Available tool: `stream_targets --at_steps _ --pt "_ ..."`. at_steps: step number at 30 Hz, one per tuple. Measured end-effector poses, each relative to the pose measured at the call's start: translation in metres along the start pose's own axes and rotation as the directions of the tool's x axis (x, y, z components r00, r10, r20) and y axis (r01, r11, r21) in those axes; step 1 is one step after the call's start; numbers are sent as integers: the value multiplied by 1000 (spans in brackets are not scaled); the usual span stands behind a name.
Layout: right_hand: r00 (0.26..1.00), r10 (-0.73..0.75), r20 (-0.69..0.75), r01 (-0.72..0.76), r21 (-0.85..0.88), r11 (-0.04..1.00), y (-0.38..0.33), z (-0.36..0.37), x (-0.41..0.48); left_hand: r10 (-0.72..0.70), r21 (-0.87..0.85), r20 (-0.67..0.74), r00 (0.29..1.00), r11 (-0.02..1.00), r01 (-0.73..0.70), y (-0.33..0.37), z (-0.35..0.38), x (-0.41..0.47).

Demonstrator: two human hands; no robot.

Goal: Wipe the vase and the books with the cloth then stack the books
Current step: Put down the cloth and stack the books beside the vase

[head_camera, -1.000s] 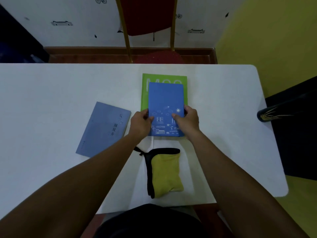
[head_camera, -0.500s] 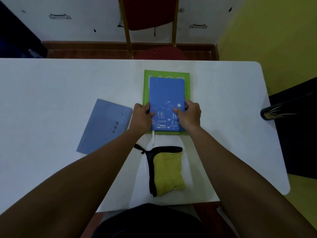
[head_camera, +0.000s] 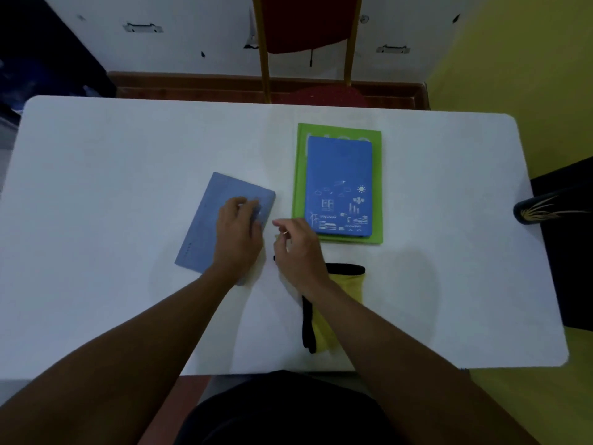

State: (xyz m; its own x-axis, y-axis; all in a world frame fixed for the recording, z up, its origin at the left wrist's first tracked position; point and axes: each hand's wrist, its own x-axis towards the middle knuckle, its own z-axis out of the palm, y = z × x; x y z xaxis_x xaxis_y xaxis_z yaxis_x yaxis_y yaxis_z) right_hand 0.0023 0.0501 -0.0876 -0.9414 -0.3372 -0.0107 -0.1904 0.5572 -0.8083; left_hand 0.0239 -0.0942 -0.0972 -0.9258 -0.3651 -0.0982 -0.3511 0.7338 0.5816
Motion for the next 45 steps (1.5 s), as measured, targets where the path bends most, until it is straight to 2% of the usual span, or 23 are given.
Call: stream_targets --at_steps 4,6,9,13,17,20,22,25,28,32,36,41,45 --pt "965 194 176 -200 14 980 -18 31 -21 -173 43 -15 985 984 174 -39 -19 -25" --pt "943 257 210 -263 -2 965 -27 41 -27 -271 63 30 962 961 268 -54 -22 -31" --pt "914 331 236 -337 -15 941 -41 50 -30 -308 65 42 950 950 305 -57 -24 -32" --pt "875 428 225 -454 78 888 -56 56 -31 -371 -38 -15 928 928 371 -45 -31 -23" --pt "860 480 174 -497 71 865 -56 52 -20 -532 -222 -1 847 826 519 -42 -42 -18" --pt "852 492 181 -515 120 848 -50 42 -11 -491 -298 39 870 826 479 -37 -47 -18" --pt "875 460 153 -481 160 862 -44 35 -8 -478 -338 32 878 821 460 -32 -49 -12" --pt "946 324 14 -322 147 935 -46 18 -5 -444 -377 12 896 828 415 -18 -52 1" --pt "967 233 -104 -215 166 963 -46 -1 6 -419 -446 21 908 809 383 1 -51 14" --pt "951 280 -133 -253 187 949 -33 -34 20 -285 -471 47 958 839 272 34 -41 31" --pt "941 294 -169 -276 123 953 -3 -66 28 -128 -440 98 987 884 158 60 -12 52" --pt "930 327 -168 -312 107 944 30 -99 40 -147 -351 200 969 912 211 84 27 60" --pt "923 351 -156 -344 66 936 49 -112 50 -121 -279 226 967 943 183 109 34 62"
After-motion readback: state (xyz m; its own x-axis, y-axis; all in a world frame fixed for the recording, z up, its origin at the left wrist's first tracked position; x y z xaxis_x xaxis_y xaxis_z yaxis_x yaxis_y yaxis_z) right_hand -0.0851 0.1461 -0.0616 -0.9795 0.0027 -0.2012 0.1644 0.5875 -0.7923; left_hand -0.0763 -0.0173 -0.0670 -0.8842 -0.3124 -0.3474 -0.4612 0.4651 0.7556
